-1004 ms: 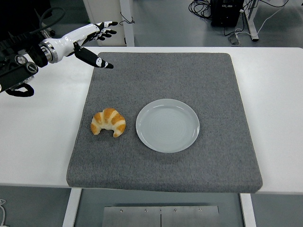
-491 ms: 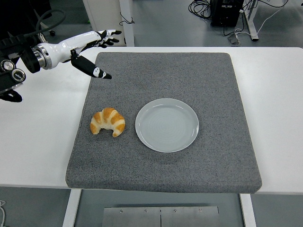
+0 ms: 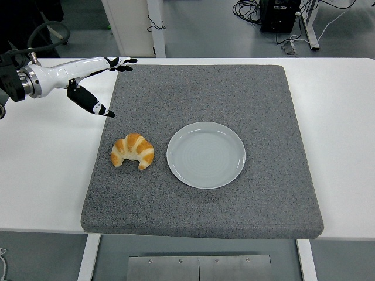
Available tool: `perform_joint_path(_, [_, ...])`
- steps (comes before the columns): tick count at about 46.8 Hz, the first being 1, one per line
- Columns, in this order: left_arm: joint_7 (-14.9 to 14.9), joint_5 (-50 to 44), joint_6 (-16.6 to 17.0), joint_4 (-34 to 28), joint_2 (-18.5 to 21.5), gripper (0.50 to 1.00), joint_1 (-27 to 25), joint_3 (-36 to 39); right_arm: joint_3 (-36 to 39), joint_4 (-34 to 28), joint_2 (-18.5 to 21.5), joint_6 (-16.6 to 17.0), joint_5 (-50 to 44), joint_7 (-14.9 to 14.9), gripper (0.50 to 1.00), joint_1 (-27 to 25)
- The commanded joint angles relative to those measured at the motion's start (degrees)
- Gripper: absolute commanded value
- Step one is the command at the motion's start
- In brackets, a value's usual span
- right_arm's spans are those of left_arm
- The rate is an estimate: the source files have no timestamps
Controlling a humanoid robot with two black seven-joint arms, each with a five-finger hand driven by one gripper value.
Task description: Place the bread on the plate
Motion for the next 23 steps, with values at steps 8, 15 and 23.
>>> perform_joint_path(8, [0.2, 0.2, 0.2, -5.0, 1.4, 0.972, -0.2, 0.6, 0.0, 0.0, 0.0, 0.0, 0.0, 0.0, 1.0, 0.0])
perform_joint_path(15, [0.4, 0.3, 2.7, -6.1, 1.5, 0.972, -0.4, 4.4, 0.0, 0.1, 0.0, 0.0, 0.0, 0.0, 1.0, 0.0])
perform_joint_path(23, [0.6, 0.4, 9.0, -7.7, 1.4, 0.972, -0.4, 9.7, 0.0, 0.0, 0.0, 0.0, 0.0, 0.0, 1.0, 0.0])
